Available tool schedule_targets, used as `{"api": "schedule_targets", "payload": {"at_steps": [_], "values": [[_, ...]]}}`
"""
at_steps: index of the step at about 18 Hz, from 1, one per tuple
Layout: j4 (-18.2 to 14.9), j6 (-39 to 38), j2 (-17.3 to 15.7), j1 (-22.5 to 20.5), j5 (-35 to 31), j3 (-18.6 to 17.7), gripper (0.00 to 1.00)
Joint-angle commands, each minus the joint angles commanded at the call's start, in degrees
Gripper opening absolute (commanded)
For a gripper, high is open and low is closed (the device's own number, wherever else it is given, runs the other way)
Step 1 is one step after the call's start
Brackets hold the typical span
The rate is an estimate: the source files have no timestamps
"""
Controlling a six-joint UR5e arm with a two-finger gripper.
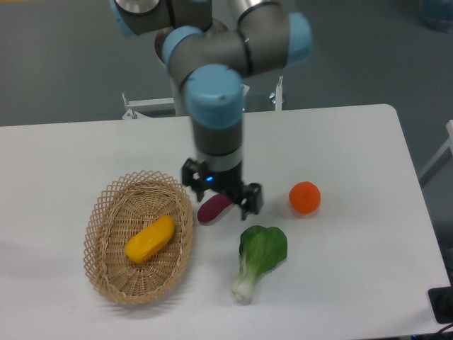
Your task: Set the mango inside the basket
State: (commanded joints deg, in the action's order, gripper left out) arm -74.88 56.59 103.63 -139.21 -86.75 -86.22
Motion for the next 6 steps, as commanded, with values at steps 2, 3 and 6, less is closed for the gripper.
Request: {"api": "schedule_targets", "payload": {"at_steps": [2,3,6], "values": [[-0.53,1.23,-0.35,-1.23,0.27,0.00,1.00],[-0.53,1.76,-0.53,-1.32,0.27,0.00,1.00],[-0.53,1.86,-0.53,-1.67,0.36,-0.09,1.00]]}}
